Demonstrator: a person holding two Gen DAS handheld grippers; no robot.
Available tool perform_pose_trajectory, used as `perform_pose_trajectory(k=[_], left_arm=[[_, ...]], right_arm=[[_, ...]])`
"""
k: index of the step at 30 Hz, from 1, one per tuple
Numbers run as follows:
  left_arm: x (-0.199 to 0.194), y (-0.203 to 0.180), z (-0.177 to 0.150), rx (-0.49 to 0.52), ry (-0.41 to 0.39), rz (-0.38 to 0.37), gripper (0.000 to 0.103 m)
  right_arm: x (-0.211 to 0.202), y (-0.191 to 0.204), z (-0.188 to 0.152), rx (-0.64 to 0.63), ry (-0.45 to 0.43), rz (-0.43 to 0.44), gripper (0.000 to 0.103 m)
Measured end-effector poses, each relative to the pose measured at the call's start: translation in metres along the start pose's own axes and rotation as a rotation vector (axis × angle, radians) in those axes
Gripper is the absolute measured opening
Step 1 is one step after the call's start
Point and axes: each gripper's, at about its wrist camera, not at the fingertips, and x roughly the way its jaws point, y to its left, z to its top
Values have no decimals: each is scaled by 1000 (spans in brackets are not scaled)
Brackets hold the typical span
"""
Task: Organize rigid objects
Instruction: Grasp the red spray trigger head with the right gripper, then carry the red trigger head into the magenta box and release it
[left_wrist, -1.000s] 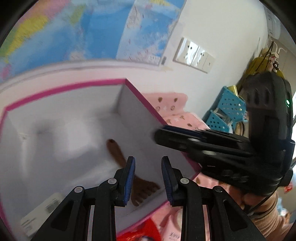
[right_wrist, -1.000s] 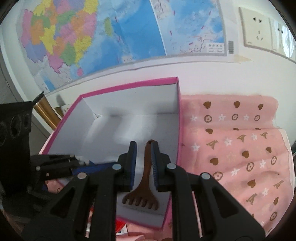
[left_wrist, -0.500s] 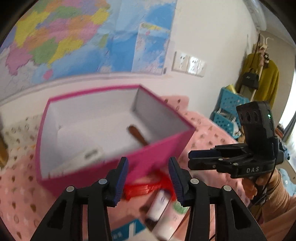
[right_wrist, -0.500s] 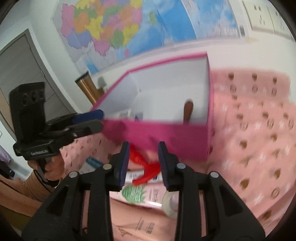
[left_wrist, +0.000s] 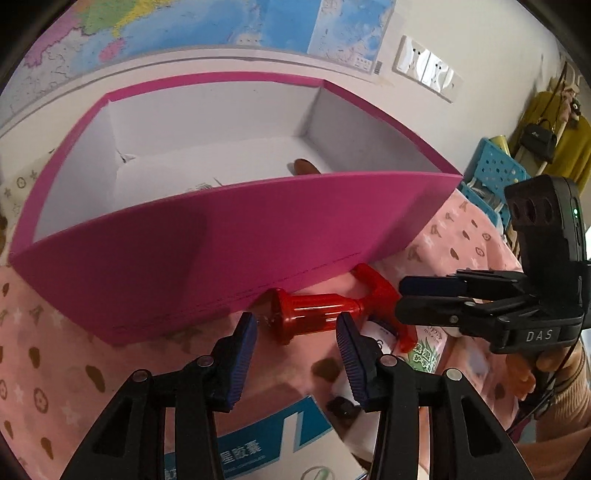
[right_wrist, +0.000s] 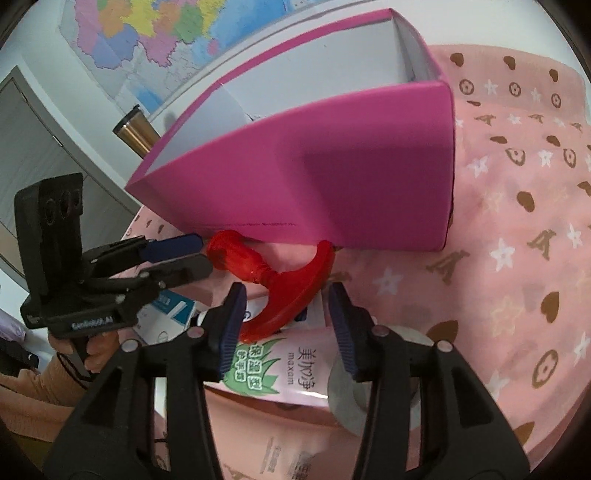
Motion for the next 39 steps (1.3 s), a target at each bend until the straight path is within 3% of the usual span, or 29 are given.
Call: perform_pose_trajectory(k=[14,20,39], left_arm=[[6,-8,2,0,24,-56,40],[4,-13,0,-2,24,-62,40],[-42,-40,3,33,-78,-120,40]], right_arm=[[13,0,6,-8,26,-10,48],[10,0,5,-10,19,-35,40],[-54,27,-3,-91,-98,-71,40]])
